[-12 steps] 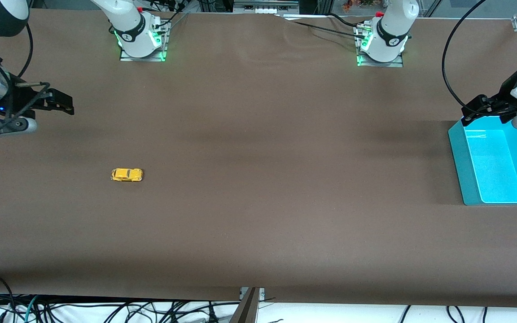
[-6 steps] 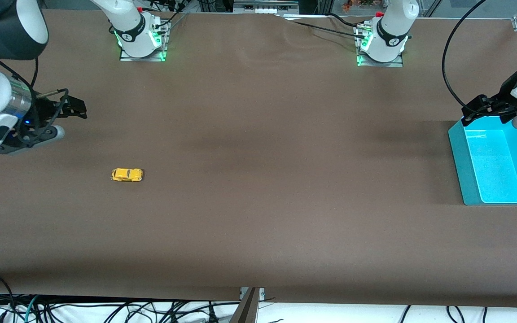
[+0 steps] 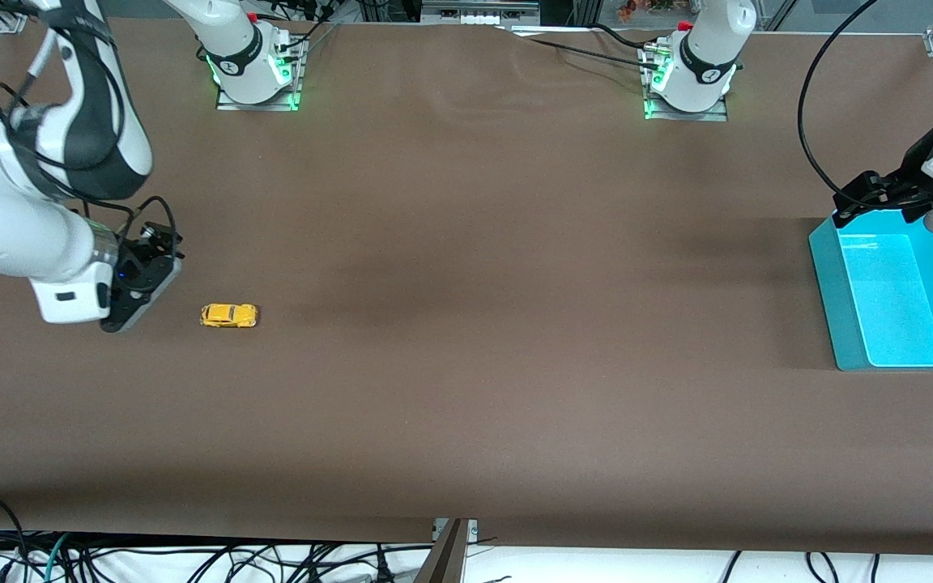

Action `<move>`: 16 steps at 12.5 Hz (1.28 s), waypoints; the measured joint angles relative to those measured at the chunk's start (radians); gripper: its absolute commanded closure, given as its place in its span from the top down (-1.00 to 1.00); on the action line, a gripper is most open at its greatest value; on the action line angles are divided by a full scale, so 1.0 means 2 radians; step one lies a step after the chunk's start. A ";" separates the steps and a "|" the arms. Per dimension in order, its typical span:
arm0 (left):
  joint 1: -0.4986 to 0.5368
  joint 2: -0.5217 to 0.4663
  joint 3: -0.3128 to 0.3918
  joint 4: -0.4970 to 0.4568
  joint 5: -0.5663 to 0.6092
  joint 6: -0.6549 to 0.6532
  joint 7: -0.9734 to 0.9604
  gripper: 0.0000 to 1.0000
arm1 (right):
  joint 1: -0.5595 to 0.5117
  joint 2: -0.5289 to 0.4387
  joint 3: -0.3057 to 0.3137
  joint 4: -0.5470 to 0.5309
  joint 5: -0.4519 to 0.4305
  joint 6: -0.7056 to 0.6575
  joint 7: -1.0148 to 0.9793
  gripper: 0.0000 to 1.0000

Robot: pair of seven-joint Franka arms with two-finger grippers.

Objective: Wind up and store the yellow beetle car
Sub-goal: 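Move the right gripper over the yellow beetle car, then lower the right gripper onto the car and press it down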

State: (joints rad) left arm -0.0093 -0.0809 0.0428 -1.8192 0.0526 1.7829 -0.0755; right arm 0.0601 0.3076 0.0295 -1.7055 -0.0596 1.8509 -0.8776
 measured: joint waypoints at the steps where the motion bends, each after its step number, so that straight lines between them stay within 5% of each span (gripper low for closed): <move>1: 0.000 0.000 0.000 0.000 0.000 0.000 0.000 1.00 | 0.000 0.000 0.000 -0.029 0.000 0.036 -0.029 1.00; 6: 0.000 0.000 0.000 0.000 0.000 0.000 0.000 1.00 | 0.000 0.006 -0.003 -0.158 0.000 0.212 -0.172 0.99; 16: 0.000 0.000 0.000 0.000 0.000 0.000 0.000 1.00 | -0.005 0.085 -0.005 -0.170 0.000 0.343 -0.285 0.89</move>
State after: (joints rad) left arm -0.0095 -0.0809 0.0434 -1.8194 0.0526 1.7829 -0.0755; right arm 0.0509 0.4778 0.0189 -2.0464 -0.0605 2.5373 -1.4479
